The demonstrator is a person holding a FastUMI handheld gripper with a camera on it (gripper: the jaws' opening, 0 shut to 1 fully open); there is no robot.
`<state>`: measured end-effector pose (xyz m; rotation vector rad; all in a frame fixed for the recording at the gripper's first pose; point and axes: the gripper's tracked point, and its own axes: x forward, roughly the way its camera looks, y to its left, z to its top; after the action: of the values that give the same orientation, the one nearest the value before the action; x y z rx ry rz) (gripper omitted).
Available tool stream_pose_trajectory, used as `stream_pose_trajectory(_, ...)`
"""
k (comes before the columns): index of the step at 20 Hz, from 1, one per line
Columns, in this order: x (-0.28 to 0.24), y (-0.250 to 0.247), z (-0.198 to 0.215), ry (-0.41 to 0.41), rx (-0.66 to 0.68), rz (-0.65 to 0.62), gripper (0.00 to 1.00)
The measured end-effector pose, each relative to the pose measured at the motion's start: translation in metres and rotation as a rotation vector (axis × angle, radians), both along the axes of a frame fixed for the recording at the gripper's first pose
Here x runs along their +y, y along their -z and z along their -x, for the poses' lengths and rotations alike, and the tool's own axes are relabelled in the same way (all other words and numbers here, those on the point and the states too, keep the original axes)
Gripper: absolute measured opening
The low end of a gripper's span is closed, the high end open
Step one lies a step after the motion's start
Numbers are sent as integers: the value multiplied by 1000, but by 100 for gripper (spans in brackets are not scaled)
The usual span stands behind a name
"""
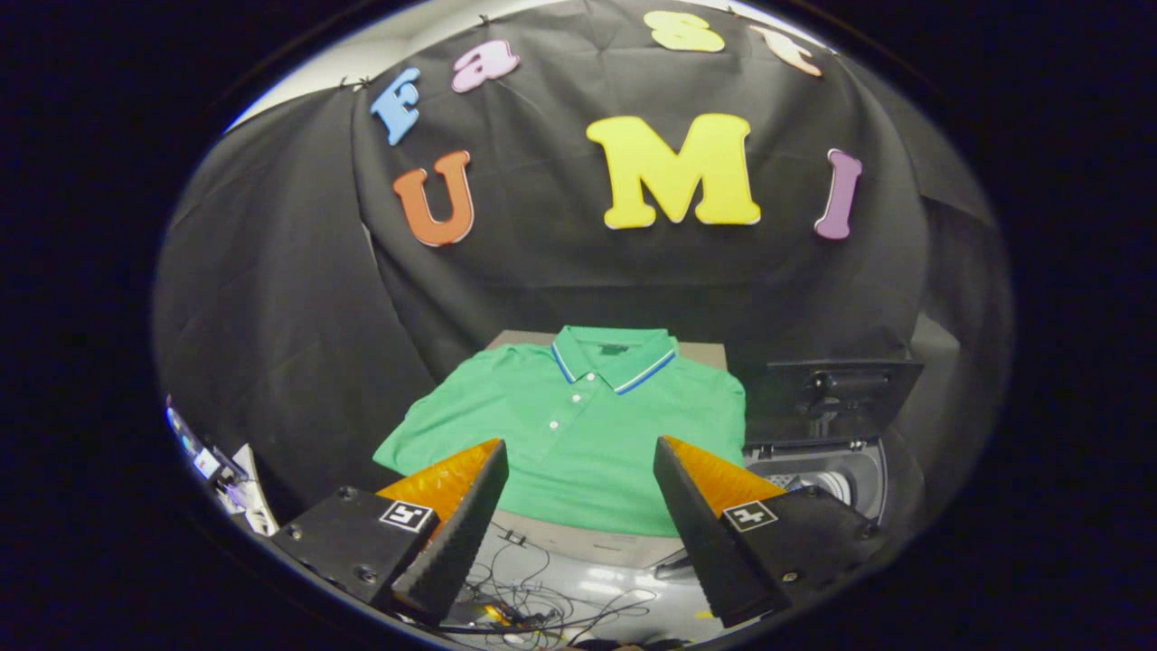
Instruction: Put the clothes into the washing machine and then close the washing machine lid.
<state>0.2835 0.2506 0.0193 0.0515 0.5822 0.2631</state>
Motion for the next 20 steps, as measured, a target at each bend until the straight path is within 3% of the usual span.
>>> stream_pose_trajectory(5,40,24,-44,-30,218,53,100)
stream_pose_trajectory(9,53,50,-71,15,430,43,100)
stream_pose_trajectory(18,57,95,-122,89,692,160,98)
stream_pose_trajectory(20,55,100,-122,77,752,259,98)
